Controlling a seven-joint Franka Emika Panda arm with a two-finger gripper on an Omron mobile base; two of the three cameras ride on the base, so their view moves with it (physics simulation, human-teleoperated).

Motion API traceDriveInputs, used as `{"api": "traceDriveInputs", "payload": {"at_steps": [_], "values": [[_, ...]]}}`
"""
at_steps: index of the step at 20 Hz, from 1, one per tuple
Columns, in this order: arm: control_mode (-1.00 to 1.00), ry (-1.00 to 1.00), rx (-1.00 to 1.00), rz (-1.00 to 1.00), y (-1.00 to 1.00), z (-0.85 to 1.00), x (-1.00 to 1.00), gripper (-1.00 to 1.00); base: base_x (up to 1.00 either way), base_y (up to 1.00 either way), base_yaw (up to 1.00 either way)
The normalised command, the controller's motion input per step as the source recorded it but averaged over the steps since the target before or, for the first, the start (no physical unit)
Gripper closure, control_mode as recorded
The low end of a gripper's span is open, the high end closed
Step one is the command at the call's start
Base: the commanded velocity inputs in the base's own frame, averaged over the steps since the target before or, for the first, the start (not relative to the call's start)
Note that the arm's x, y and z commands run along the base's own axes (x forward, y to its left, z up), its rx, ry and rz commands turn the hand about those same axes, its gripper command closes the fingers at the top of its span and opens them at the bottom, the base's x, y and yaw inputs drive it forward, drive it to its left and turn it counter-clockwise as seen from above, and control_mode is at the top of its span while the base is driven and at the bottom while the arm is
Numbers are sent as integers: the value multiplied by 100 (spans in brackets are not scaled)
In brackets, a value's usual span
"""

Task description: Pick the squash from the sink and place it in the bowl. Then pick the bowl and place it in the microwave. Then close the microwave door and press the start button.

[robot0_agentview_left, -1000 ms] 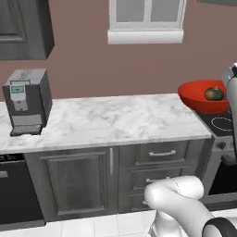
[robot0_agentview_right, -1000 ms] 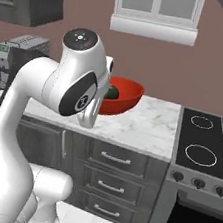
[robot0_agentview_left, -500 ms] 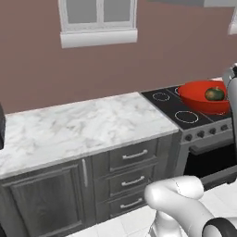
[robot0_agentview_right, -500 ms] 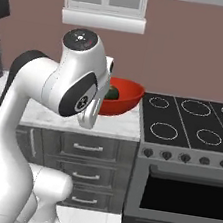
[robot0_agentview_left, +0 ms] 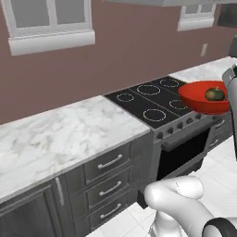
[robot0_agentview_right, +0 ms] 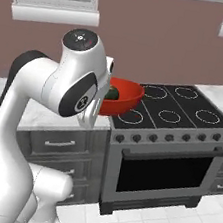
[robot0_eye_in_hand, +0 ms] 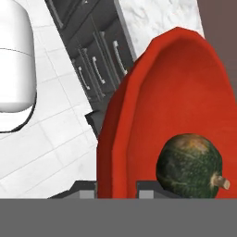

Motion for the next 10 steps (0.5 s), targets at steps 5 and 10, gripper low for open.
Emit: {"api": "traceDriveInputs", "payload": {"at_steps": [5, 10], "values": [[100, 0, 0, 0, 0, 0, 0, 100, 37, -15, -45], [100, 0, 0, 0, 0, 0, 0, 100, 46, -9, -48]]}}
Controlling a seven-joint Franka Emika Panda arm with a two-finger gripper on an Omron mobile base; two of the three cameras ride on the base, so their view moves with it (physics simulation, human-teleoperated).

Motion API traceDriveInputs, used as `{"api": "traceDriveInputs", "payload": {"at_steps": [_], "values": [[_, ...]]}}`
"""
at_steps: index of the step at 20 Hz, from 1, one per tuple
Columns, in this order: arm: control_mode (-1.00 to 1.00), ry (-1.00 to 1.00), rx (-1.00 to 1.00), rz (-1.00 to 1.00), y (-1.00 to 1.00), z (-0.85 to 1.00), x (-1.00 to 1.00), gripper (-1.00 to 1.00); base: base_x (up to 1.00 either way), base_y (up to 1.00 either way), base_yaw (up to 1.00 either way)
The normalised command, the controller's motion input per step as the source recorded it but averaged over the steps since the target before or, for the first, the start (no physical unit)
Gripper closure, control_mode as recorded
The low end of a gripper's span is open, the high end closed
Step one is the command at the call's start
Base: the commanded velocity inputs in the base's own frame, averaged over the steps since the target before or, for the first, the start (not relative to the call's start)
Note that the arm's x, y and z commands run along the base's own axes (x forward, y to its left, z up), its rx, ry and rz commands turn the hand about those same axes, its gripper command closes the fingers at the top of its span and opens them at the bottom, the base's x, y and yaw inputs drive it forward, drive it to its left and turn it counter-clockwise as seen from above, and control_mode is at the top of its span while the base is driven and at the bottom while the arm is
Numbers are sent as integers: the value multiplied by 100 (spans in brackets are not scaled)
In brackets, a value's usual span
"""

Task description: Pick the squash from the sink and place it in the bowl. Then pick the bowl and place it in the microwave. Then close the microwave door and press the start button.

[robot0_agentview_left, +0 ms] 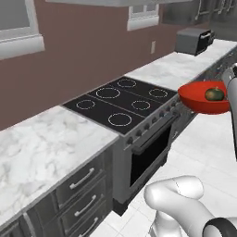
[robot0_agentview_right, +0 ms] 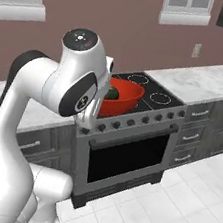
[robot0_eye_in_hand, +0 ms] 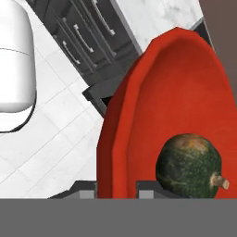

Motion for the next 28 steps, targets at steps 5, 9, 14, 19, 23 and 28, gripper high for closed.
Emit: {"api": "traceDriveInputs", "payload": {"at_steps": [5, 9, 14, 19, 23, 28], "values": [[100, 0, 0, 0, 0, 0, 0, 100, 51, -13, -52], [100, 0, 0, 0, 0, 0, 0, 100, 61, -8, -53], [100, 0, 0, 0, 0, 0, 0, 100, 64, -5, -53], [100, 0, 0, 0, 0, 0, 0, 100, 73, -2, -53], [100, 0, 0, 0, 0, 0, 0, 100, 92, 0, -50], [100, 0, 0, 0, 0, 0, 0, 100, 100, 0, -43]]}}
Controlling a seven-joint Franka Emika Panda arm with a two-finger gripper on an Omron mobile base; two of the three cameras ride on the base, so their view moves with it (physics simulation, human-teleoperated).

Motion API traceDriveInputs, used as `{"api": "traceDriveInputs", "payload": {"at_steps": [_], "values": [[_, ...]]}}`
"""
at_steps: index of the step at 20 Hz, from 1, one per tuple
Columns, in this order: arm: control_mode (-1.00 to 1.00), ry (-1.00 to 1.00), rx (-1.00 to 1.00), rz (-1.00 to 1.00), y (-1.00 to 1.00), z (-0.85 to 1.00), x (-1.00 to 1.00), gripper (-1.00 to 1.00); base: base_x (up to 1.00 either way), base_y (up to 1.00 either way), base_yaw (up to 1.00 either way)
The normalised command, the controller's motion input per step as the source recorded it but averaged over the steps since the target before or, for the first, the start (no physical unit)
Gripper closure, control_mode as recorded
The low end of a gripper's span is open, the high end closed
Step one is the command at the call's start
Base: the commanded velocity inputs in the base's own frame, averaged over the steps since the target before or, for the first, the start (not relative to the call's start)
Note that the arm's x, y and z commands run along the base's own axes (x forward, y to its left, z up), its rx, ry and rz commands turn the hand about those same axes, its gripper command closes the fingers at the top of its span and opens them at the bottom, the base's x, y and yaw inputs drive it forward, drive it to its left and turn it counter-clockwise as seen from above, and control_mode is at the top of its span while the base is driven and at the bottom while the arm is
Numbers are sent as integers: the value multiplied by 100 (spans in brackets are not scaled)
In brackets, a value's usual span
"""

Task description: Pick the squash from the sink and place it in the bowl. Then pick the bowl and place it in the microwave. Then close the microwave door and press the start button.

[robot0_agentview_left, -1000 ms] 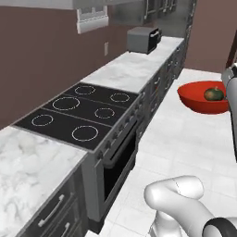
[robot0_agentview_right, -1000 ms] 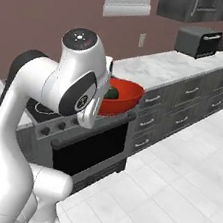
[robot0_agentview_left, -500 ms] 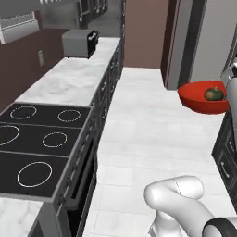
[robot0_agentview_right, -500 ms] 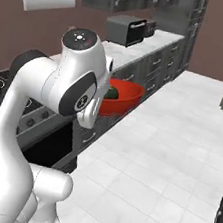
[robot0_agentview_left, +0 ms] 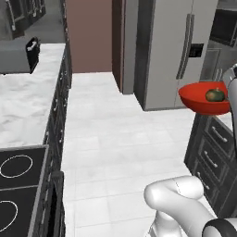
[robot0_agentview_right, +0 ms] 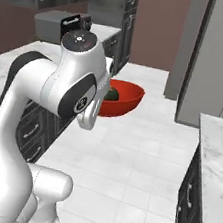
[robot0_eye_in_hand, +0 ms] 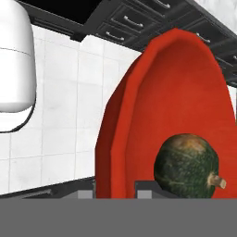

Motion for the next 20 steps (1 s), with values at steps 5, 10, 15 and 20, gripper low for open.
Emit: {"api": "traceDriveInputs", "payload": {"at_steps": [5, 10, 15, 20], "values": [[100, 0, 0, 0, 0, 0, 0, 100, 100, 0, -35], [100, 0, 0, 0, 0, 0, 0, 100, 100, 9, -26], [100, 0, 0, 0, 0, 0, 0, 100, 100, 1, -19], [100, 0, 0, 0, 0, 0, 0, 100, 100, 0, -16]]}}
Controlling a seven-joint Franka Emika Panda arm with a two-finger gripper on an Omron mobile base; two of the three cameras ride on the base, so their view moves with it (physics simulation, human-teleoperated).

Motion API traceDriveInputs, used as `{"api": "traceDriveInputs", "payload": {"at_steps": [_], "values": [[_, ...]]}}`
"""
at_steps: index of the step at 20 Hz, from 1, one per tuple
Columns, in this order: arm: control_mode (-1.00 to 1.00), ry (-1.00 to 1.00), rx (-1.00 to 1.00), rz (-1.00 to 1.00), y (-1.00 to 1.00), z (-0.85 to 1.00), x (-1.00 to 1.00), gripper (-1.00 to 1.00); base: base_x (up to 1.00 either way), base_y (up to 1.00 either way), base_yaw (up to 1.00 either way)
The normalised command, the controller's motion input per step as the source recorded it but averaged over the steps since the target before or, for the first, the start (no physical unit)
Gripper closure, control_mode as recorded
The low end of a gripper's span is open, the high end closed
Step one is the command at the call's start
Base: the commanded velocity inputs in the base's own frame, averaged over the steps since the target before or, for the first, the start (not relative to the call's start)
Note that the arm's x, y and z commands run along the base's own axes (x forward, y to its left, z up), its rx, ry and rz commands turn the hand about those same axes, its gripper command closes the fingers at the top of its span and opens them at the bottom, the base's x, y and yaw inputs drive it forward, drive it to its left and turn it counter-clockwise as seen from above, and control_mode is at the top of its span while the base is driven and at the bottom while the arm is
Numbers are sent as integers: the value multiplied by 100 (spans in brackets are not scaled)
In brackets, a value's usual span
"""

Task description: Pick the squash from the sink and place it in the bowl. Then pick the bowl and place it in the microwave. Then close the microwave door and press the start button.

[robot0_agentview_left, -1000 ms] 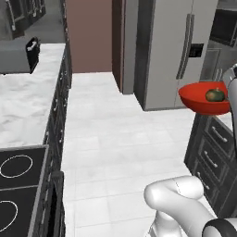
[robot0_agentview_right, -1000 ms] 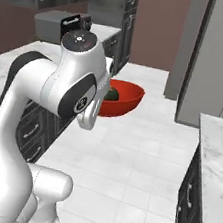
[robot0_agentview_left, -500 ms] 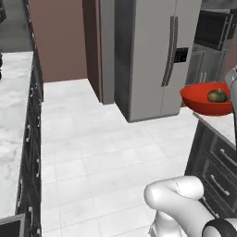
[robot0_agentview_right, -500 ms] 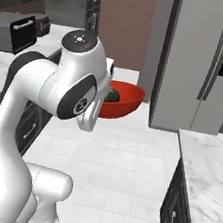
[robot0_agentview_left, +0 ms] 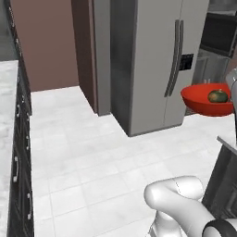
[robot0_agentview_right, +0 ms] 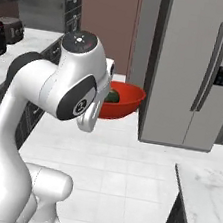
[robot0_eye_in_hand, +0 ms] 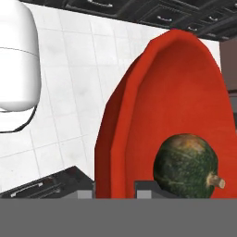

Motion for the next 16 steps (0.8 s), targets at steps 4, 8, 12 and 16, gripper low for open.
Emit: {"api": "traceDriveInputs", "payload": {"at_steps": [4, 8, 12, 16], "values": [[100, 0, 0, 0, 0, 0, 0, 100, 100, 0, -13], [100, 0, 0, 0, 0, 0, 0, 100, 100, 0, -8], [100, 0, 0, 0, 0, 0, 0, 100, 100, -9, -21], [100, 0, 0, 0, 0, 0, 0, 100, 100, -13, -44]]}}
